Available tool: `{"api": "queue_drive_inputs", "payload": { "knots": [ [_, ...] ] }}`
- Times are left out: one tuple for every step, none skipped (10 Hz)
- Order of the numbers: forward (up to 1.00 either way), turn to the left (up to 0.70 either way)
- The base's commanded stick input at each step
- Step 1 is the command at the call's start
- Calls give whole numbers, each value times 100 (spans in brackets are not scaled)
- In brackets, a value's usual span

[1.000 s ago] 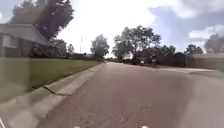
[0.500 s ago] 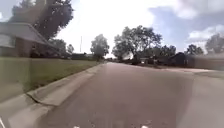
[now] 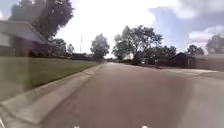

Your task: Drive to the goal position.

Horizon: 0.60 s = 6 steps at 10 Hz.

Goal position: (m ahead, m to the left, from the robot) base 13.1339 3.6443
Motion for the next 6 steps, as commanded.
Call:
{"api": "queue_drive_inputs", "payload": {
  "knots": [
    [100, 0],
    [100, 0],
    [100, 0],
    [100, 0],
    [100, 0],
    [100, 0]
  ]
}}
